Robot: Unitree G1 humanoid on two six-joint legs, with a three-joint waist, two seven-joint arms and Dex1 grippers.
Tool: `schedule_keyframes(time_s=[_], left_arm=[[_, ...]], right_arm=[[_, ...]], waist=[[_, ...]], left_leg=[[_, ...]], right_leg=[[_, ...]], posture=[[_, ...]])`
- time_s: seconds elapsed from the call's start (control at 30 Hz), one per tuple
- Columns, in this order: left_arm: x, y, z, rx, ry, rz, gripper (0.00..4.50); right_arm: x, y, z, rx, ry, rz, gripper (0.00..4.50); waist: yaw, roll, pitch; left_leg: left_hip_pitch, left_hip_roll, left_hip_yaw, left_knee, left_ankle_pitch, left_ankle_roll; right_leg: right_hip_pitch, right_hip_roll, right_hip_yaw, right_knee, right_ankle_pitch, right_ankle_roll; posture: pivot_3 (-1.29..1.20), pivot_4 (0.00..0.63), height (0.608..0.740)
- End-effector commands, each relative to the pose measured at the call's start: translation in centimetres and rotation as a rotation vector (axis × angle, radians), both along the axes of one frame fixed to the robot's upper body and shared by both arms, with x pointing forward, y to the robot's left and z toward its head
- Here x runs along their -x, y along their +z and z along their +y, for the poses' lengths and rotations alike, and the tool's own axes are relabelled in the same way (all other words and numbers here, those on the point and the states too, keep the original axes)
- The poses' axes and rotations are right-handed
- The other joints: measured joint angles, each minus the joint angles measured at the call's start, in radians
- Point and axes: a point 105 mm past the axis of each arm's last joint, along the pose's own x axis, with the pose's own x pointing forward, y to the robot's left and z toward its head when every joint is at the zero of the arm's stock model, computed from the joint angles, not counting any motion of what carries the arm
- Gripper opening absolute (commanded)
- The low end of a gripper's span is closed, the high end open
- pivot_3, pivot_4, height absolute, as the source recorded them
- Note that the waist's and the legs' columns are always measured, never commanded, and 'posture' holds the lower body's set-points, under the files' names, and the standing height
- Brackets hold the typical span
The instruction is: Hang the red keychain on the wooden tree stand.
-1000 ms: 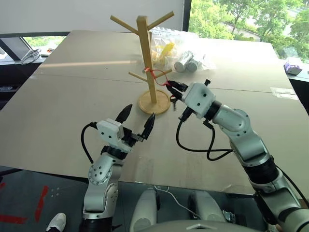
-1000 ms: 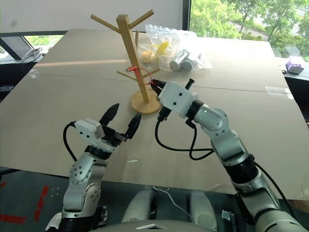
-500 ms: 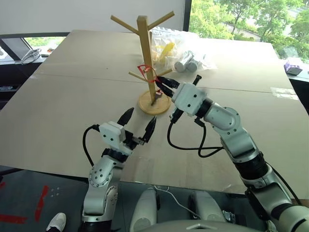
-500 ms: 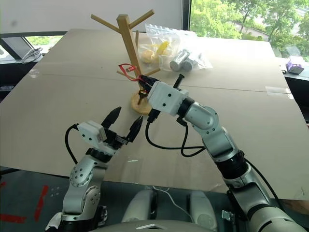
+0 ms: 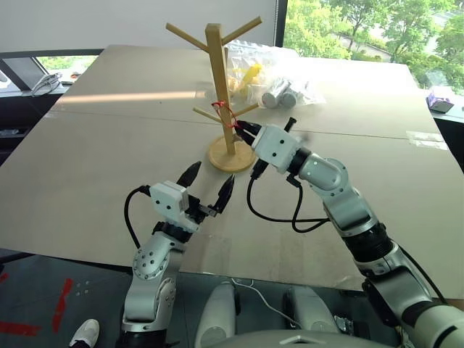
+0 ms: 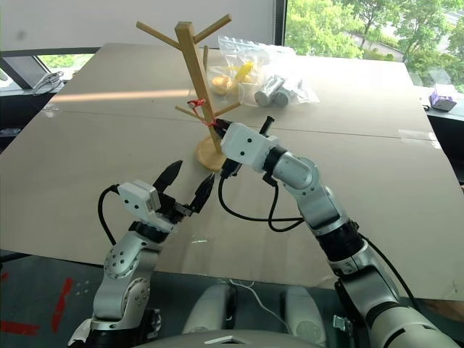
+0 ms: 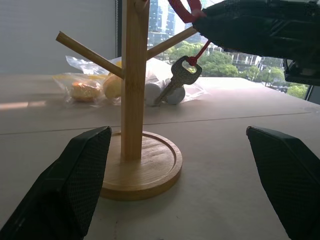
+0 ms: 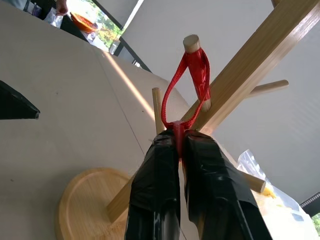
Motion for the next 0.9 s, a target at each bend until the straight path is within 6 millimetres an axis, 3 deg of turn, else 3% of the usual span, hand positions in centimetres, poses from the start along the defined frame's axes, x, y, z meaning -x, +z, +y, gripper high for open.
schedule_keyframes(time_s=[0.03,0.13,0.33,0.5,0.63,0.8,0.9], left_arm=[[0.4,2.0,-0.7,-0.005,-0.014,-0.072,4.50],[0.4,2.4,-0.9,-0.005,-0.015,-0.076,4.50],[0.2,2.7,-1.0,-0.005,-0.019,-0.079,4.50],[0.1,2.7,-0.9,-0.009,-0.012,-0.079,4.50],[-0.9,2.2,0.7,-0.036,0.133,-0.054,4.50],[-2.8,0.9,2.5,-0.026,0.304,0.004,4.50],[-3.7,-0.6,3.4,-0.050,0.380,0.036,4.50]], right_arm=[[0.2,2.0,0.1,-0.052,0.002,-0.073,0.03],[0.2,2.4,0.0,-0.085,-0.006,-0.086,0.98],[0.7,5.1,-1.4,-0.254,-0.019,-0.164,3.77],[0.2,4.5,-3.8,-0.280,-0.085,-0.140,3.77],[-1.9,0.6,-11.3,-0.411,-0.410,0.025,3.77],[-2.0,-3.9,-16.5,-0.532,-0.601,0.216,3.77],[-1.6,-5.9,-18.4,-0.545,-0.670,0.253,3.77]], waist=[[0.000,0.000,0.000],[0.000,0.000,0.000],[0.000,0.000,0.000],[0.002,0.000,0.000],[0.013,-0.001,0.000],[0.016,0.000,0.000],[0.016,0.000,0.000]], left_leg=[[0.000,0.000,0.000,0.000,0.000,0.000],[0.000,0.000,0.000,0.000,0.000,0.000],[0.000,0.000,0.000,0.000,0.000,0.000],[0.000,0.000,0.000,0.000,0.000,0.000],[-0.001,0.000,0.000,0.000,0.000,0.000],[0.000,0.000,0.001,0.000,0.000,0.000],[0.001,0.000,0.001,0.000,0.000,0.000]], right_leg=[[0.000,0.000,0.000,0.000,0.000,0.000],[0.000,0.000,0.000,0.000,0.000,0.000],[0.000,0.000,0.000,0.000,0.000,0.000],[0.000,0.000,0.000,0.000,0.000,0.000],[0.001,0.000,-0.001,-0.001,0.000,0.000],[0.000,0.000,0.001,0.000,0.000,0.000],[0.001,0.001,0.001,0.000,0.000,0.000]], posture=[[0.00,0.150,0.740],[0.00,0.150,0.740],[0.00,0.150,0.740],[0.00,0.150,0.740],[0.00,0.150,0.740],[0.00,0.150,0.740],[0.00,0.150,0.740]])
